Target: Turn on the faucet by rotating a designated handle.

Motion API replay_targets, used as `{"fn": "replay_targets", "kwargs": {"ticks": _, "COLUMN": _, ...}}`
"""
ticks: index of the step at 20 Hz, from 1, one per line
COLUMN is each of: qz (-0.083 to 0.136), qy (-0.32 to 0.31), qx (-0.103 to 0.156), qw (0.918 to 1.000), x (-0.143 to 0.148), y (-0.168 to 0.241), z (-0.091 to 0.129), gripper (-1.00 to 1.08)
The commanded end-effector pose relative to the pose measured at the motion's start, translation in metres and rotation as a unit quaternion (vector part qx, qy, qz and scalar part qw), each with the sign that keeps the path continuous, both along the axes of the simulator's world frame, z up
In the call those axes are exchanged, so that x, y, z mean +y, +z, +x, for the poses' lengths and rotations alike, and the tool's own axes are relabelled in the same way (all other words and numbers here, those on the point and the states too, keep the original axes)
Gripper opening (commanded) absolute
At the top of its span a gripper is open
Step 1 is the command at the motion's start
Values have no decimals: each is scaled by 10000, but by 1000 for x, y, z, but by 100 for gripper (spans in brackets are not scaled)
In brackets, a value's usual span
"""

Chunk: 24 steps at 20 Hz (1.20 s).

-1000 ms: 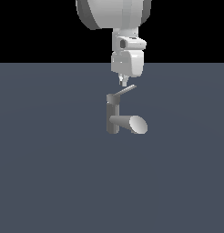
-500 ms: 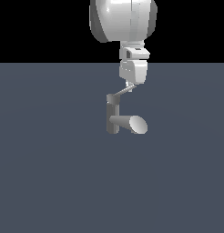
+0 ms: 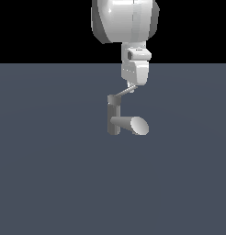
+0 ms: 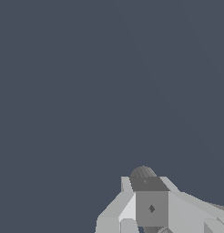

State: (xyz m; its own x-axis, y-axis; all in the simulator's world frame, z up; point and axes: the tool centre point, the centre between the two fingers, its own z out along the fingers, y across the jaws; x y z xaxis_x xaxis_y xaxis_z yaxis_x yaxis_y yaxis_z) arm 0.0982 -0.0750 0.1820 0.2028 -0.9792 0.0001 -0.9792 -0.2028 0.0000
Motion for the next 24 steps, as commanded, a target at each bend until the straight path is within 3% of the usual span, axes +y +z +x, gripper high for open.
{"fn": "replay_targets", "kwargs": {"ticks": 1, "qz": 0, "qy": 1, "qx": 0, "qw": 10000, "x": -1, "y": 0, "z": -3, "gripper": -100}}
{"fn": "replay_targets", "kwargs": {"ticks": 24, "qz": 0, "qy": 1, "qx": 0, "qw": 10000, "x": -20, "y": 0, "z": -67, "gripper": -100}}
